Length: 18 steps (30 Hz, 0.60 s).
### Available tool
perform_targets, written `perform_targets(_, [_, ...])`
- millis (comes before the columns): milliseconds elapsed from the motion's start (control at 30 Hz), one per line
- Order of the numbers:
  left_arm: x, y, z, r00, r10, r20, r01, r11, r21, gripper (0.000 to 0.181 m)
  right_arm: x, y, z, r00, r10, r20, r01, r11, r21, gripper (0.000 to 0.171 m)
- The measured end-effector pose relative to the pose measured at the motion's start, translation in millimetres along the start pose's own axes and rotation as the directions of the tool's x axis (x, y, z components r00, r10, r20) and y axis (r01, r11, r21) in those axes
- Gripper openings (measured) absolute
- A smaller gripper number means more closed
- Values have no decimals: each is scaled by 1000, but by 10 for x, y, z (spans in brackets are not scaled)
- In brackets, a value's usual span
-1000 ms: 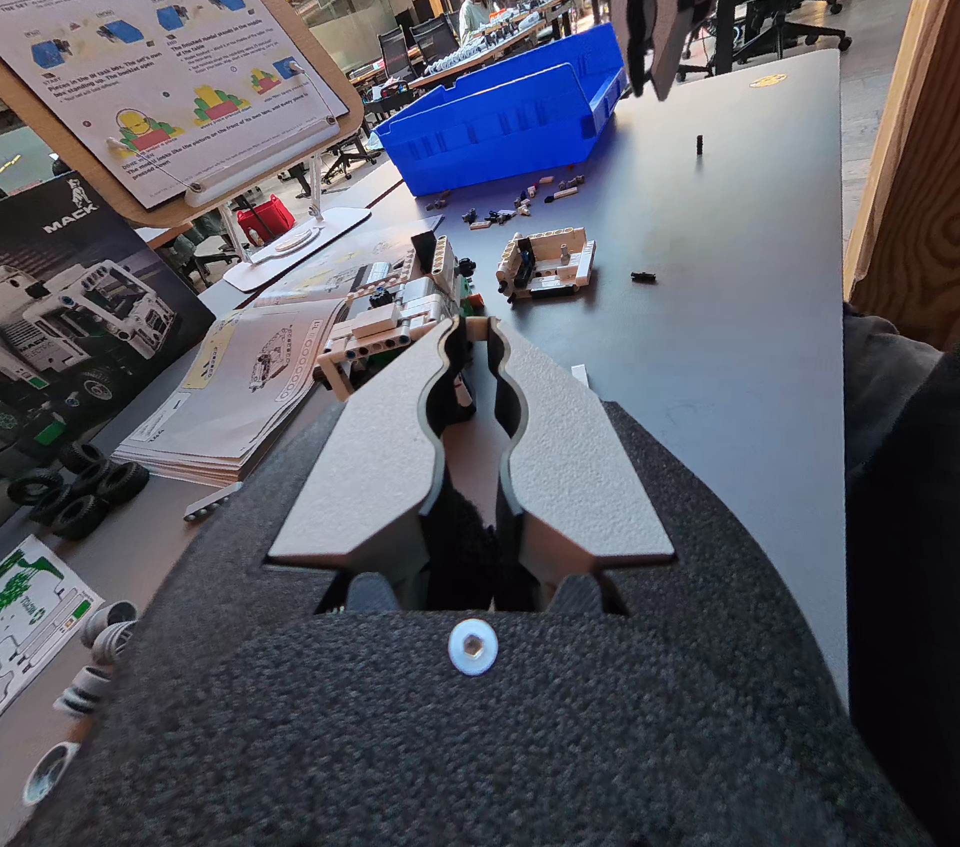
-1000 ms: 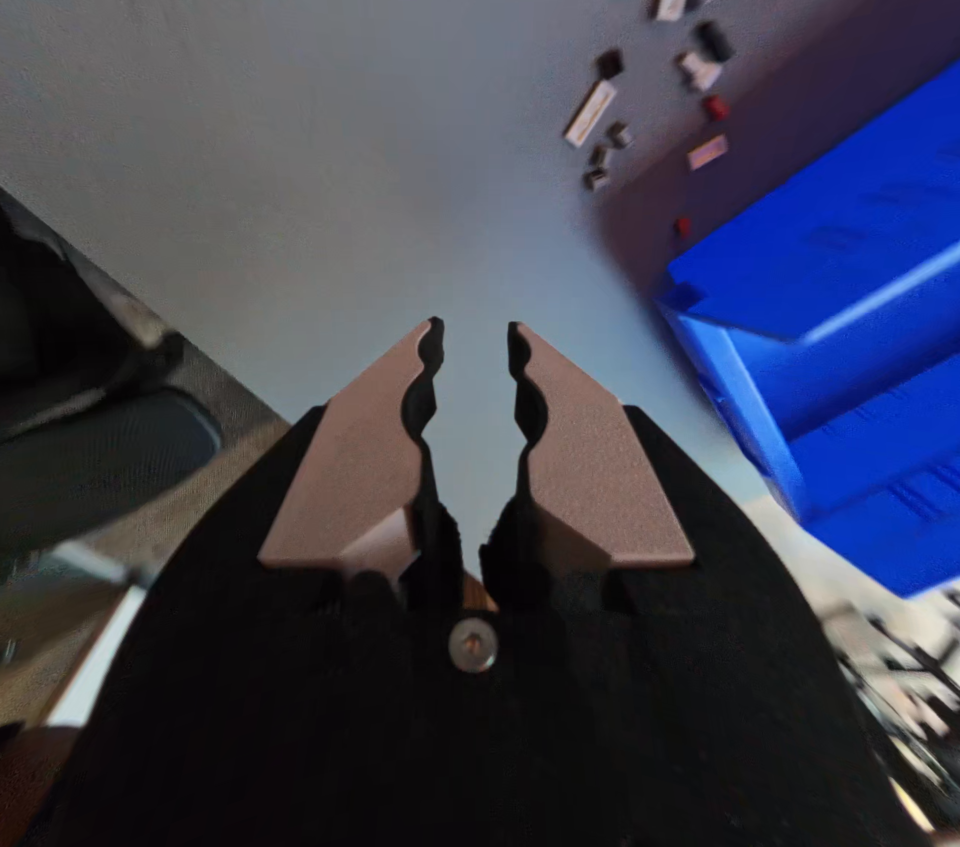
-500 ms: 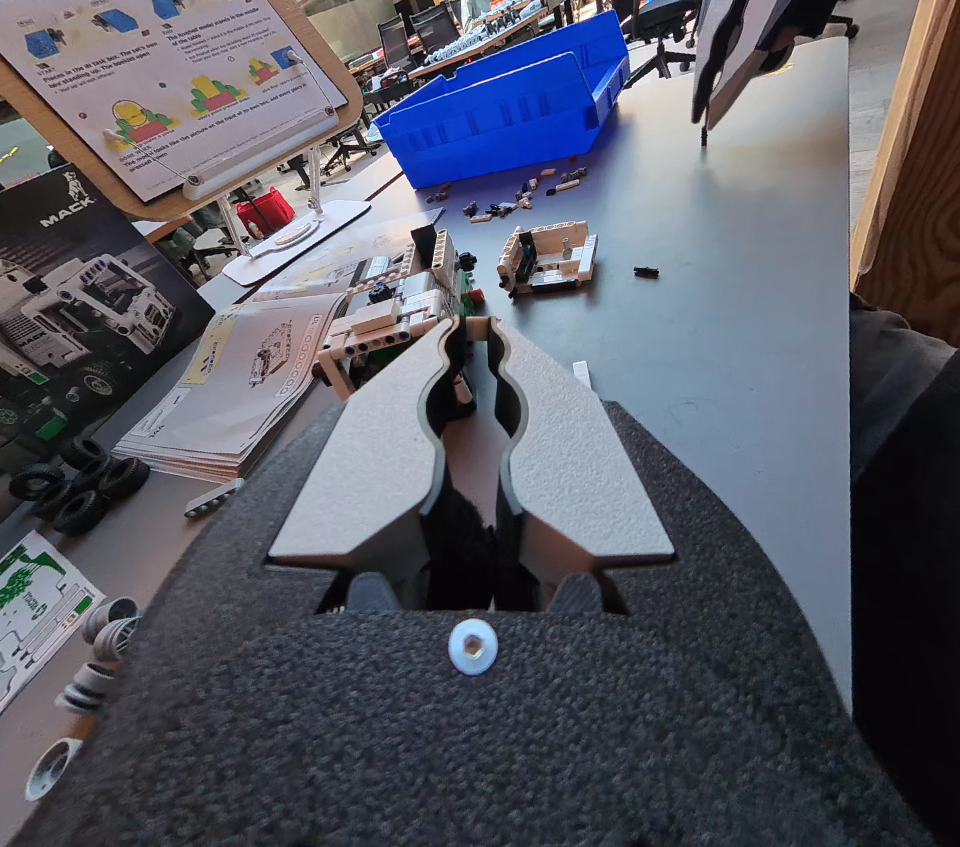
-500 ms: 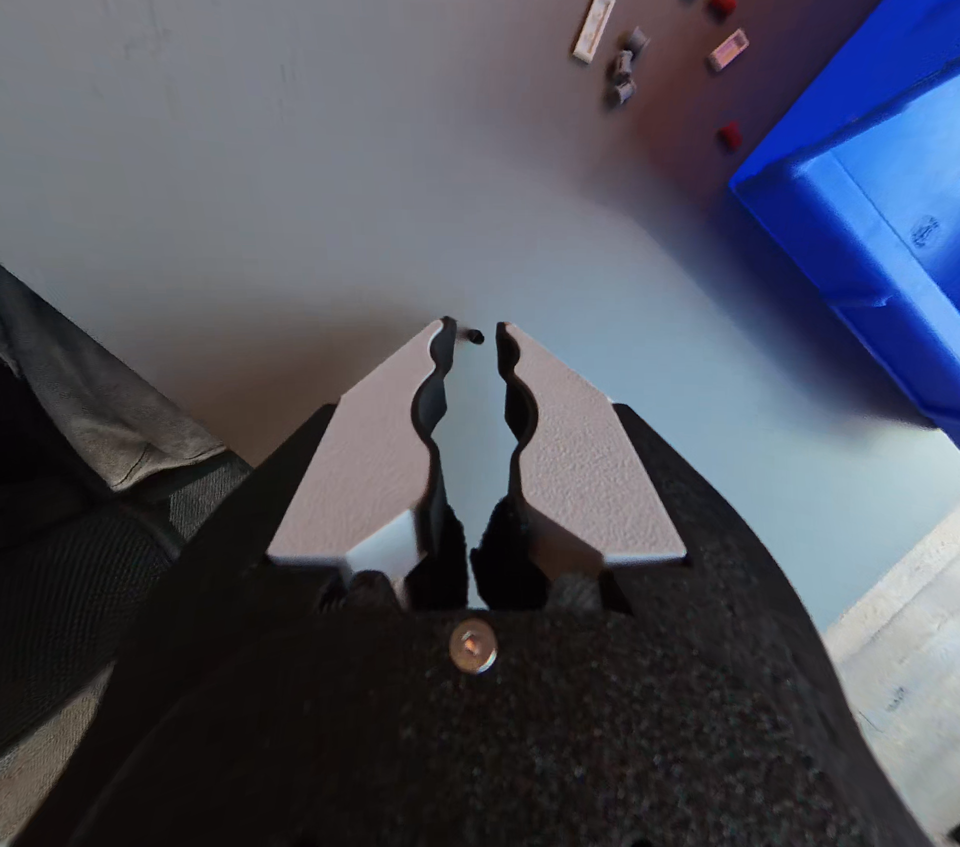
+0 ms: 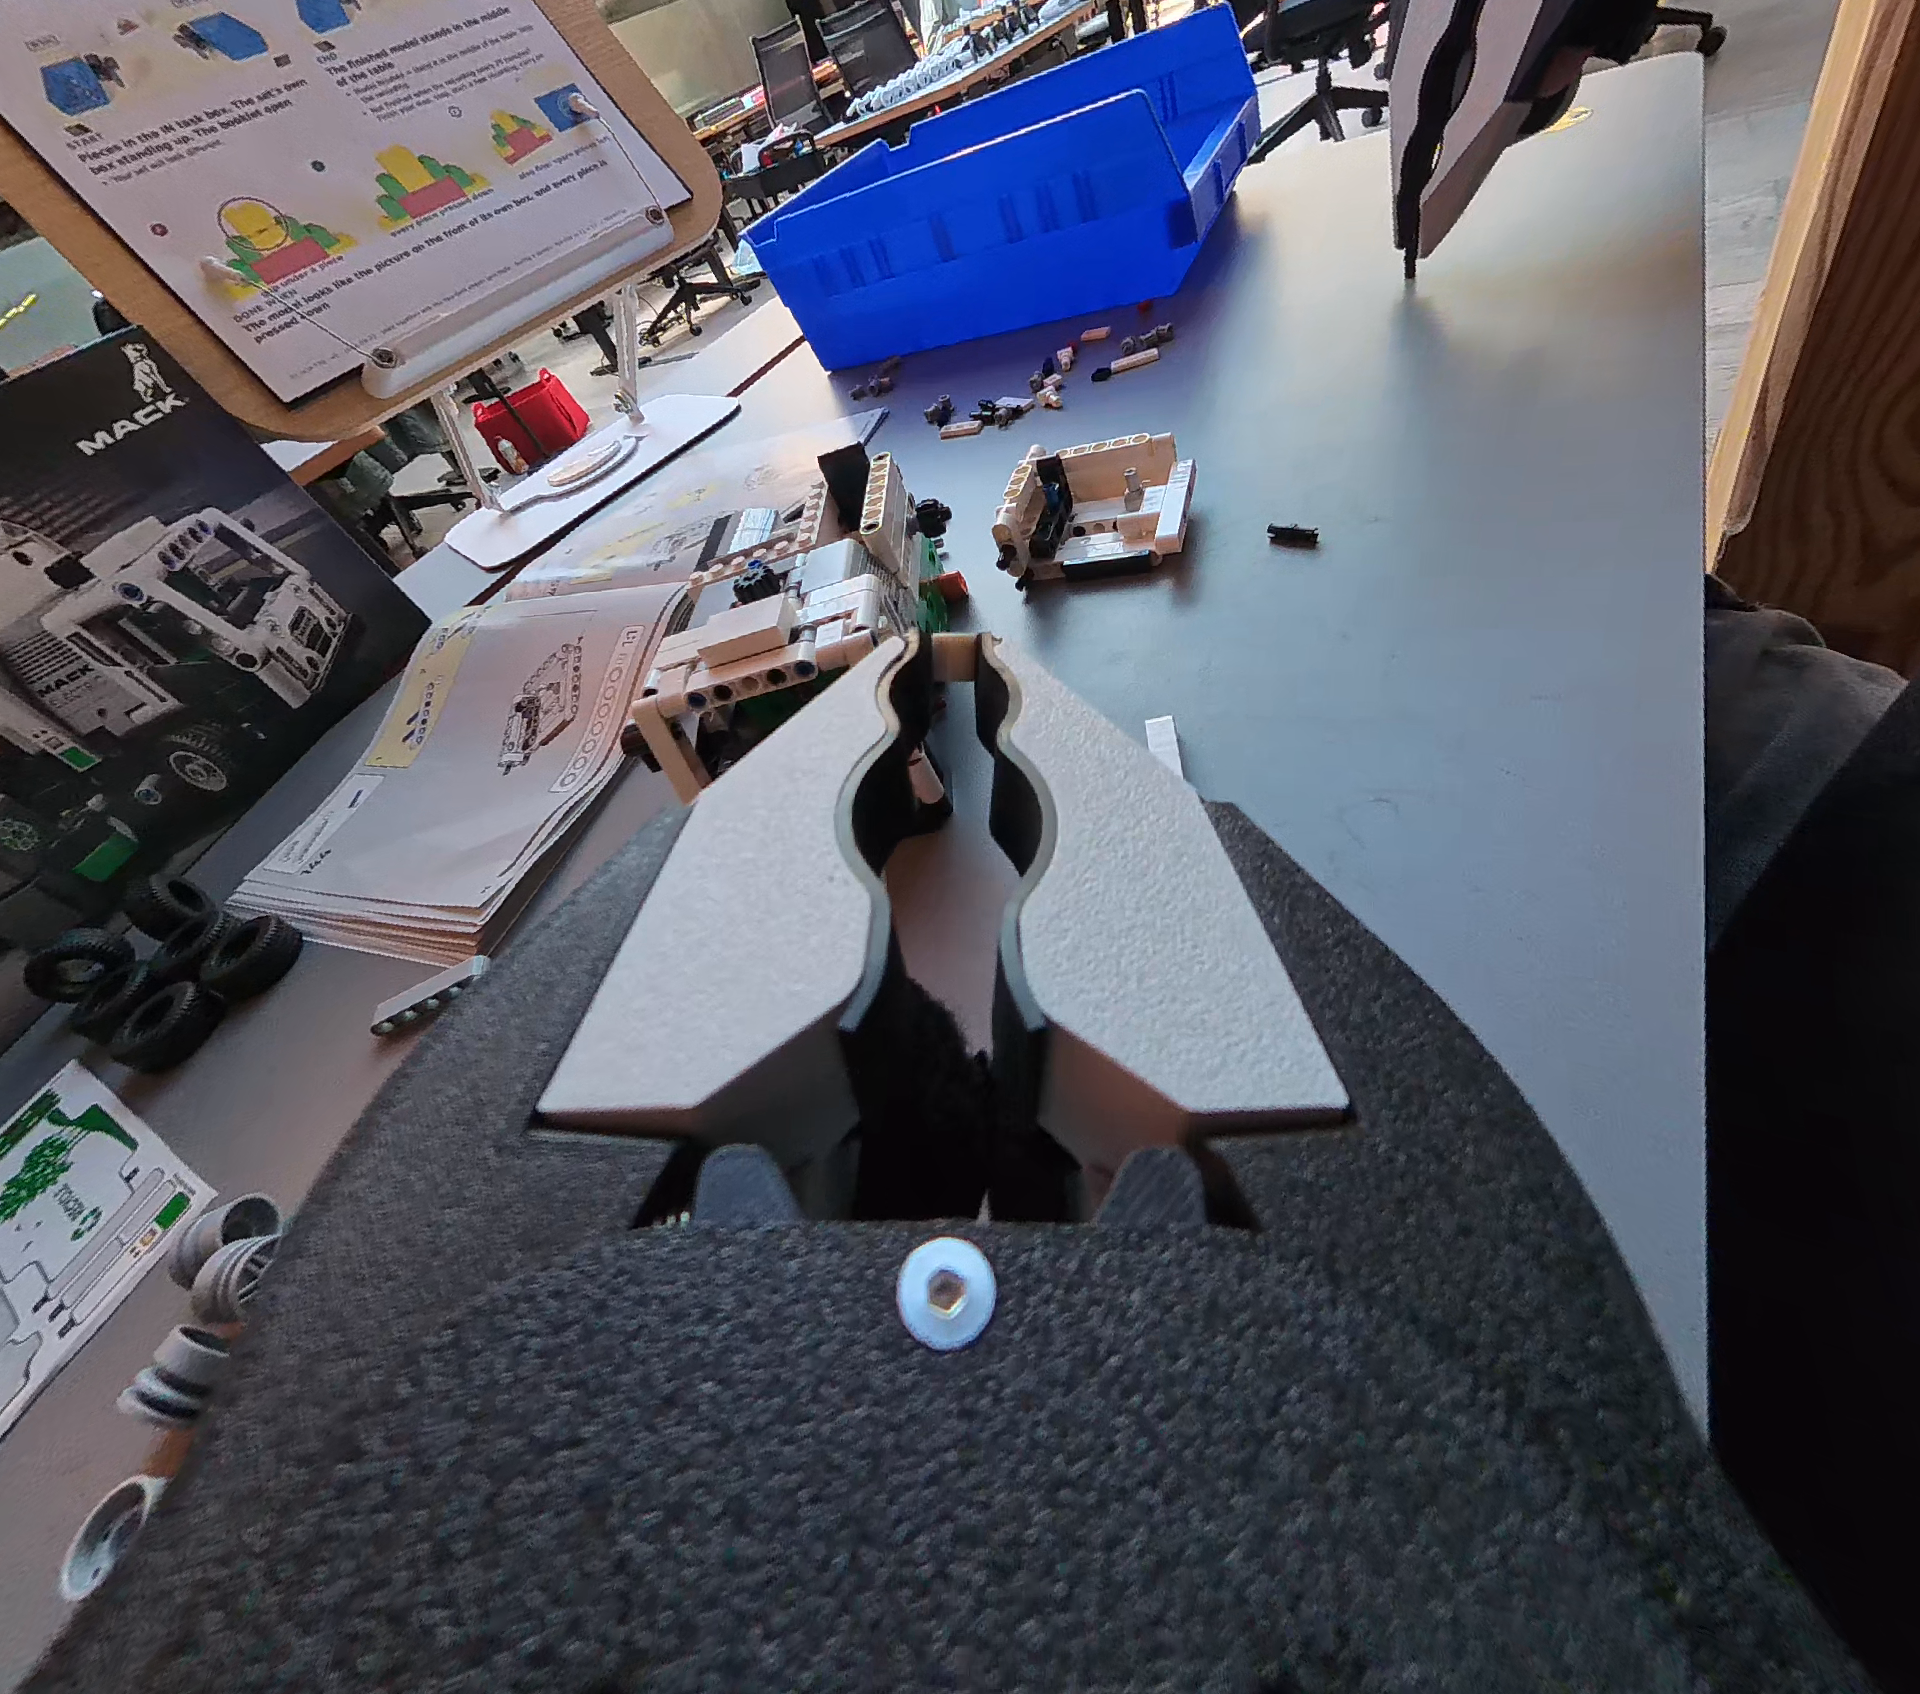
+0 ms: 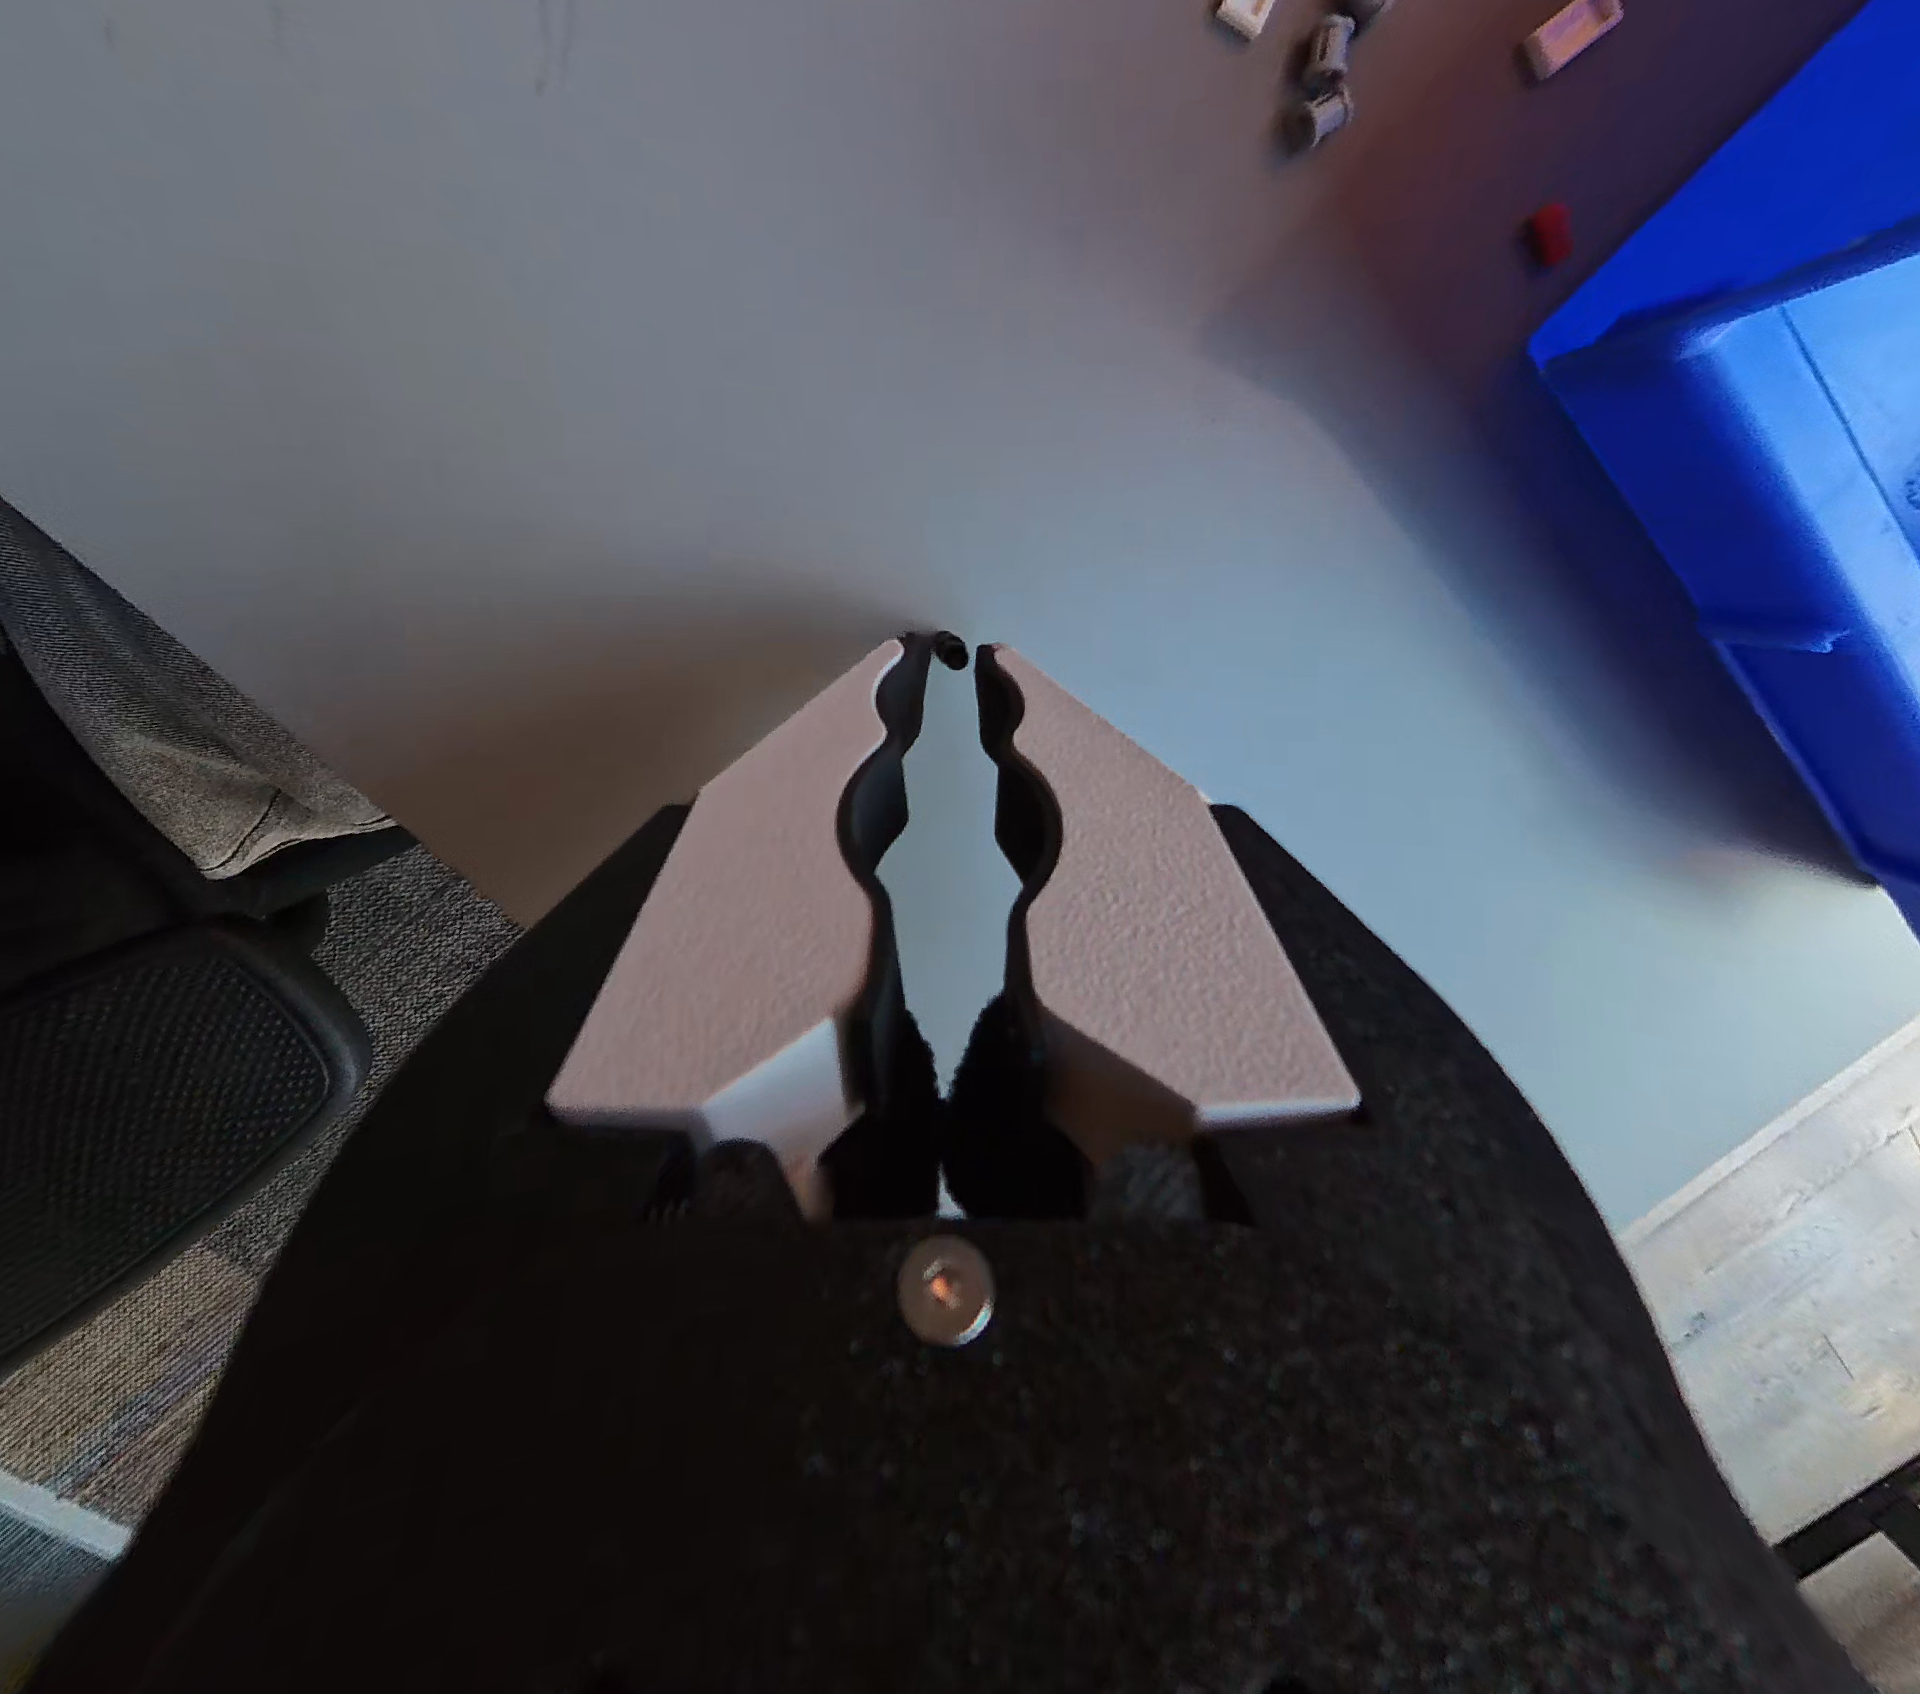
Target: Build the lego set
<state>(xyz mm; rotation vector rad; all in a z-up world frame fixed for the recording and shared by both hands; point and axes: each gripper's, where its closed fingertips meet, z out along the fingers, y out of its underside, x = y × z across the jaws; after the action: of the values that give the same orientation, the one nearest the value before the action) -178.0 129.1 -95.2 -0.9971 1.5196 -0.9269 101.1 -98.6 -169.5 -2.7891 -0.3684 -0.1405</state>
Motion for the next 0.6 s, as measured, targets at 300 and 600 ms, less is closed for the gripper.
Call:
perform_targets(300, [2, 4, 3, 1000, 4, 2, -4, 1000, -3, 6, 1, 4, 27, 1000, -11, 19, 11, 1000, -20, 4])
perform_targets(600, [10, 26, 26, 1000, -6, -14, 6, 1000, -20, 6, -555, -1253, -524, 990, -138, 30, 110, 888, 447, 3])
